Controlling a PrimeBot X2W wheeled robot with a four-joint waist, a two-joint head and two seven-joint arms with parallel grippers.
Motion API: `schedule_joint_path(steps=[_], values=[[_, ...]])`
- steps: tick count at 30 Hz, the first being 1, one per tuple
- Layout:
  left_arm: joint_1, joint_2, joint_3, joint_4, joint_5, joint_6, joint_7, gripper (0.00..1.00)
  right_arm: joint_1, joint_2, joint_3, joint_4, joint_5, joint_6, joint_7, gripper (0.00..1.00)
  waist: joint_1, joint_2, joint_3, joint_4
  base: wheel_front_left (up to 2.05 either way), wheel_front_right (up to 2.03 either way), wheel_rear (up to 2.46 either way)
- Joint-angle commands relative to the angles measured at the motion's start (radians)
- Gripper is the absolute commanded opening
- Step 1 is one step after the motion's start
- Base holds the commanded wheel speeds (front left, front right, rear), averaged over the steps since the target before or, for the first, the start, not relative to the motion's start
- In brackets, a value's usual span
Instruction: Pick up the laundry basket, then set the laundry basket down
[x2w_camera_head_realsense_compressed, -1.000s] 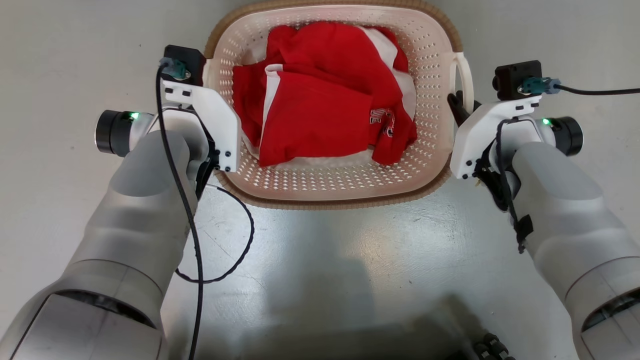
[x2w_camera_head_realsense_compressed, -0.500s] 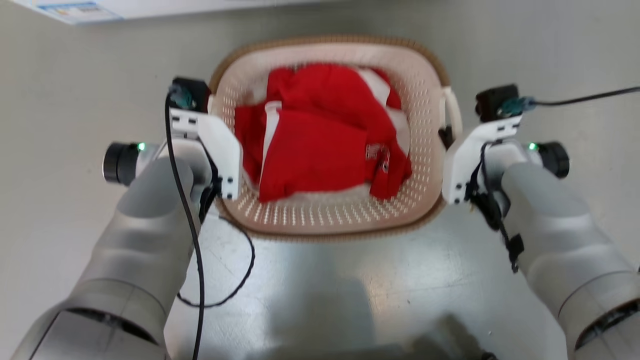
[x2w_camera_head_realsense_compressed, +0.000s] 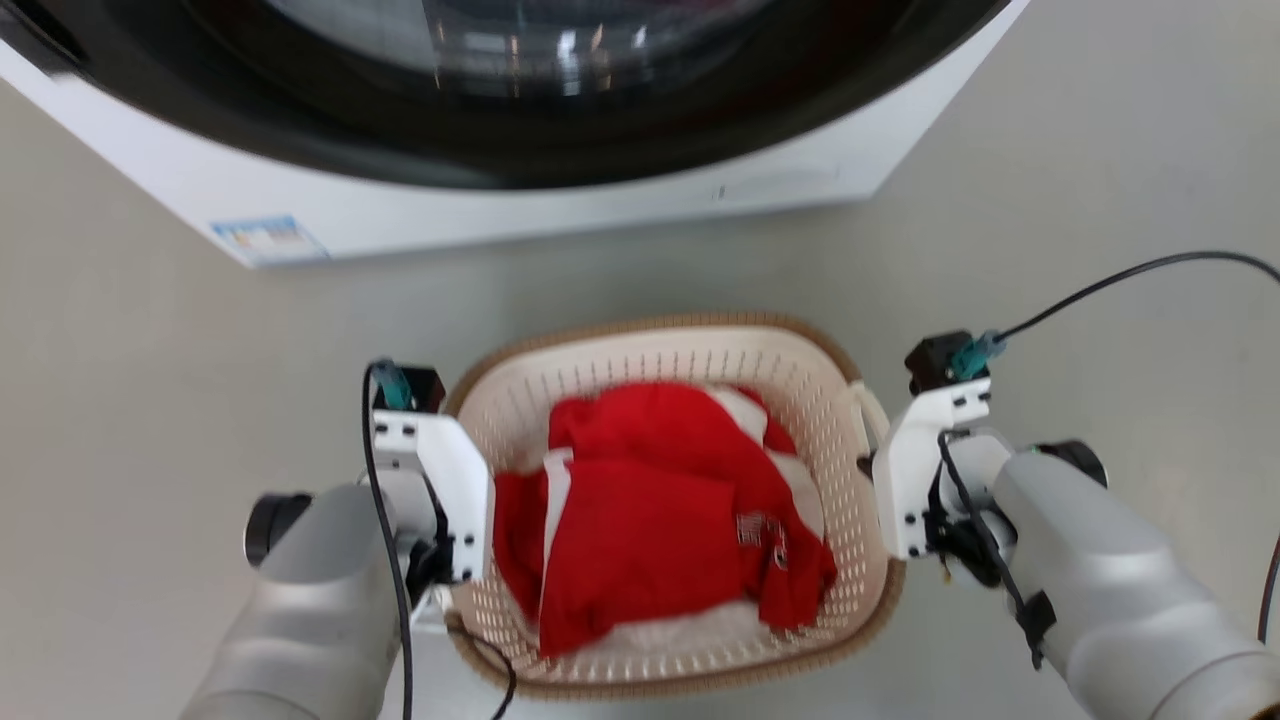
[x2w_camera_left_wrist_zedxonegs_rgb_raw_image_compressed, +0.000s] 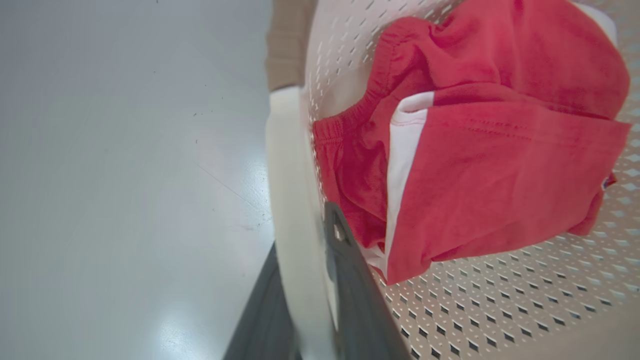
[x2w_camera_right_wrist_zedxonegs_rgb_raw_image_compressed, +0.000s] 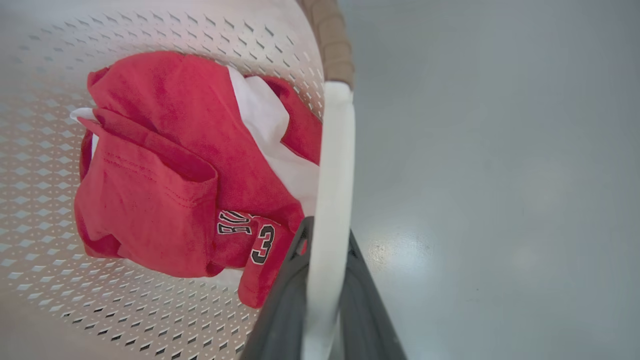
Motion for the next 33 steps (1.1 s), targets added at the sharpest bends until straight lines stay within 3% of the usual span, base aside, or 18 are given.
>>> schedule_joint_path(steps=[1, 16, 33], values=[[0.023, 0.019, 0.008, -0.012, 0.001, -0.014, 0.01, 0.0, 0.034, -0.004, 0.033, -0.036, 0.02, 0.007, 0.014, 0.0, -0.0001, 0.0, -0.145, -0.012, 0.0, 0.0, 0.0], [0.192, 0.015, -0.031, -0.012, -0.018, -0.022, 0.105, 0.0, 0.142, -0.037, 0.21, -0.073, 0.14, 0.007, 0.128, 0.0, -0.0001, 0.0, -0.487, -0.034, 0.0, 0.0, 0.0], [0.195, 0.014, -0.061, -0.012, -0.026, -0.025, 0.169, 0.0, 0.12, -0.052, 0.318, -0.091, 0.213, 0.007, 0.16, 0.0, -0.0001, 0.0, -0.55, -0.05, 0.0, 0.0, 0.0]])
